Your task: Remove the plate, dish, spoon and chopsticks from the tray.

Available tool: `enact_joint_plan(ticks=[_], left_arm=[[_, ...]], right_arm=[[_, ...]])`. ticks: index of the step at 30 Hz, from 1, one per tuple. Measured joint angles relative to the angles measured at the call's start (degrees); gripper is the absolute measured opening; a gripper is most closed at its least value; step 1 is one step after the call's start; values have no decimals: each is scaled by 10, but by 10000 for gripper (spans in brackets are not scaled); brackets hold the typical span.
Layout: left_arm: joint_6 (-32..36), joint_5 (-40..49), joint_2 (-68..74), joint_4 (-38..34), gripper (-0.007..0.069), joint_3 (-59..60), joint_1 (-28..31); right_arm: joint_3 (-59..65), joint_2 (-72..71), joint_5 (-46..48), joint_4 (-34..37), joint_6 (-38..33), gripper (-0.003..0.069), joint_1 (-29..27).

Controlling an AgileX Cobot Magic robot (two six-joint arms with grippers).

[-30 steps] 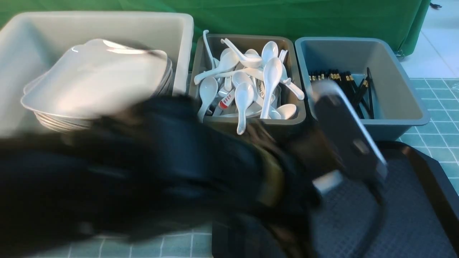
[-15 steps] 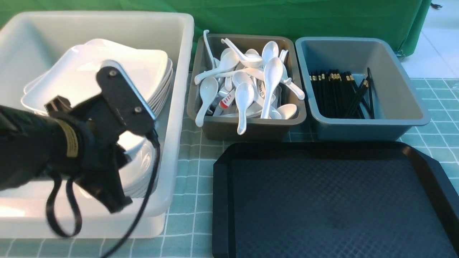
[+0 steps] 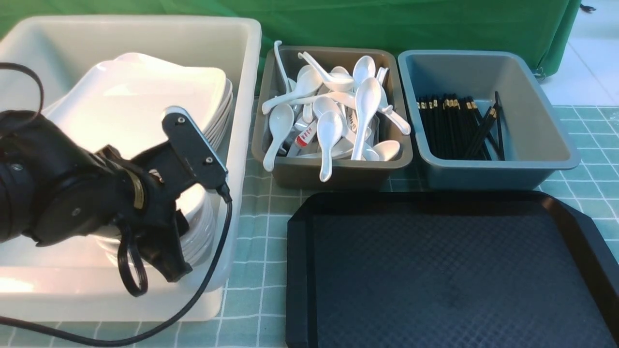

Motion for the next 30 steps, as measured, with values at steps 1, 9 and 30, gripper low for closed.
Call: enact_joint_plan(ticks=[1, 9, 30], left_arm=[[-11, 3, -2, -1, 304, 0, 0], [-52, 33, -90, -104, 504, 1, 1], [17, -154, -589, -344, 10, 169, 1]], right_arm=[[0, 0, 1, 0, 0, 84, 0], [0, 0, -5, 1, -1, 88, 0], [0, 0, -65, 2, 12, 90, 0]])
